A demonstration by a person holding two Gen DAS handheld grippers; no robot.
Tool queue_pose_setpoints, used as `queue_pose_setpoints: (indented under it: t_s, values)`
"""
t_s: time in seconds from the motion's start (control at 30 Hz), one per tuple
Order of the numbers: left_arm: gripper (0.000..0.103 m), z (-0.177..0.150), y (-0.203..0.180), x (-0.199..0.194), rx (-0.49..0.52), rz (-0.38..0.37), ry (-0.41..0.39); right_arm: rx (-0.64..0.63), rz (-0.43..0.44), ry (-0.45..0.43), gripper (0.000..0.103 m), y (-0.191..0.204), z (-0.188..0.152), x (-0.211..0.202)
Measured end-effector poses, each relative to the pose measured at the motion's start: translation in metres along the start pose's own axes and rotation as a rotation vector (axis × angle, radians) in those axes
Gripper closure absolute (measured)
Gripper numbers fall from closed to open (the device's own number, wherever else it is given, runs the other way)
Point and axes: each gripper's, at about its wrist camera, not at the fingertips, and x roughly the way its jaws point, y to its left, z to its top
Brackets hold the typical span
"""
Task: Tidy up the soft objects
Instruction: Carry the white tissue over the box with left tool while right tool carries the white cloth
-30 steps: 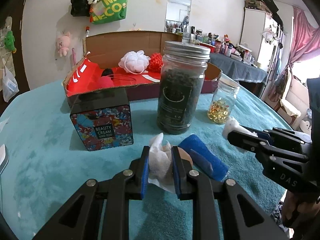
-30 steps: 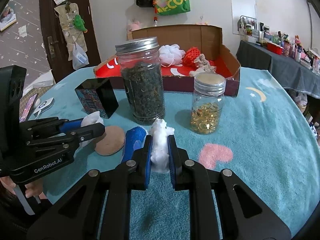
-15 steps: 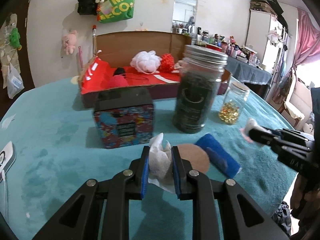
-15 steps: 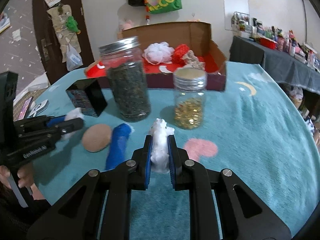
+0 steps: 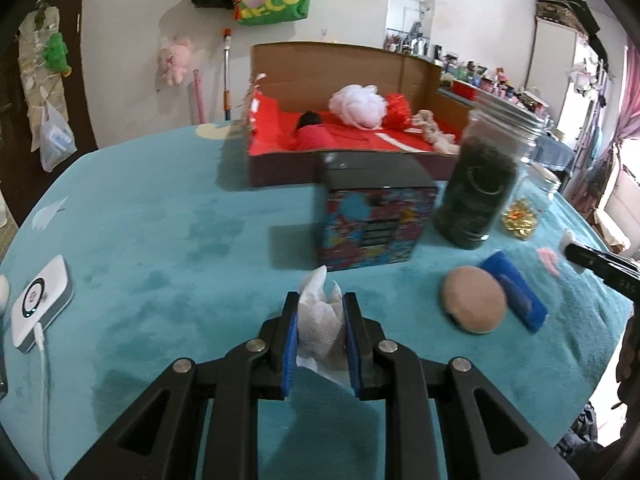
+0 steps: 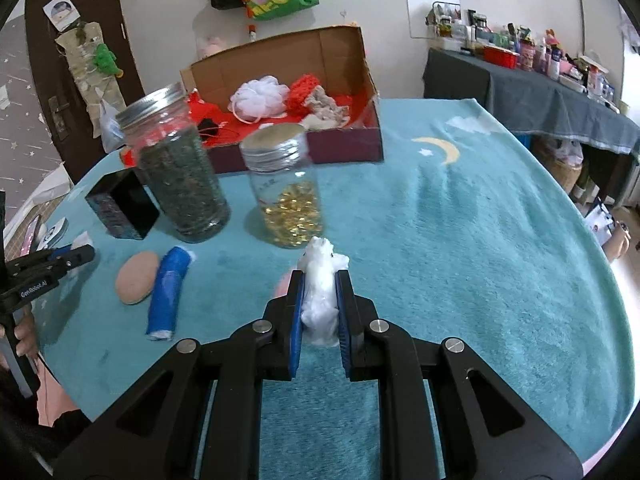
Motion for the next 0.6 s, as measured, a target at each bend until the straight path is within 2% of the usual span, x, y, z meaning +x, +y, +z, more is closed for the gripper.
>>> queue_pose_setpoints:
  t_s: [0.1,0.4,0.6]
  values:
    - [0.081,0.004,0.01,0.001,0.001,0.015,0.008,0.013,0.004,0.021,0.089,-0.006,0.004,0.004]
    - [0.081,0.021,0.035,0.013,0.032,-0.009,0.033,0.0,0.016,0.042,0.089,-0.017,0.026,0.01]
    - [0.081,0.038,0.043,0.025,0.073,-0.071,0.024,-0.037,0.053,0.066,0.089,-0.025,0.044,0.026]
